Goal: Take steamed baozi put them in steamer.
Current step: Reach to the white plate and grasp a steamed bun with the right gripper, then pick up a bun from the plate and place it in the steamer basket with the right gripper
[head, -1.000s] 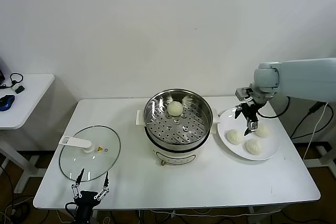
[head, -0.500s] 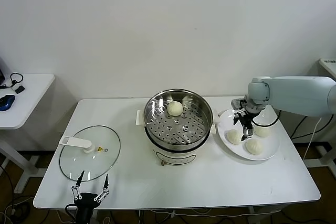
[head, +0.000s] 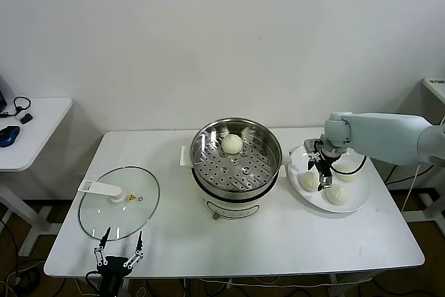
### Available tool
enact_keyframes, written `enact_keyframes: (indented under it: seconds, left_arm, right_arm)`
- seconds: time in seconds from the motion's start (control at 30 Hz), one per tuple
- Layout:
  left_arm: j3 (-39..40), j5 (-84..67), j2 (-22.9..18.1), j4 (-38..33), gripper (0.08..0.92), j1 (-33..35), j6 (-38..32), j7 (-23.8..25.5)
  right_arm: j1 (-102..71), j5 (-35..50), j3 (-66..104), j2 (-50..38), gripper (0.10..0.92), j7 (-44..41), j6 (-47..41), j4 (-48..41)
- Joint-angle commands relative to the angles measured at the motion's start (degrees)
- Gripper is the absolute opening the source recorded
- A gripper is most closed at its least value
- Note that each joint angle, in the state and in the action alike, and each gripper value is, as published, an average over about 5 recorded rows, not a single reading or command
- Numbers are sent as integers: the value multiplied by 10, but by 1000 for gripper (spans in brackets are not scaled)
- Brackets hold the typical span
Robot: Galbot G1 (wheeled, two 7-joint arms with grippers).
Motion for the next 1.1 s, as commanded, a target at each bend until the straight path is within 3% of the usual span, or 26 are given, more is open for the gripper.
enact_keyframes:
  seconds: [0.03,0.27,0.67,0.87,1.1]
  left_arm:
    - [0,2,1,1,823,-1,0,-1]
    - [1,5,1,1,823,-1,-1,-1]
    - [-1,6,0,-2,823,1,-2,-1]
    - [-2,7,0,-2,823,1,-2,-2]
    - [-1,9,1,-4,823,-1,-1,-2]
  right_arm:
    - [-17,-10,13,0,823,1,0,-15]
    - [-18,-9,18,1,784,-1,1,-15]
    - [-13,-9,22,-2,625,-7,5,-10]
    - [17,1,10,-7,603,-14,7,4]
    - [150,46,-68,-18,605,-35,13,81]
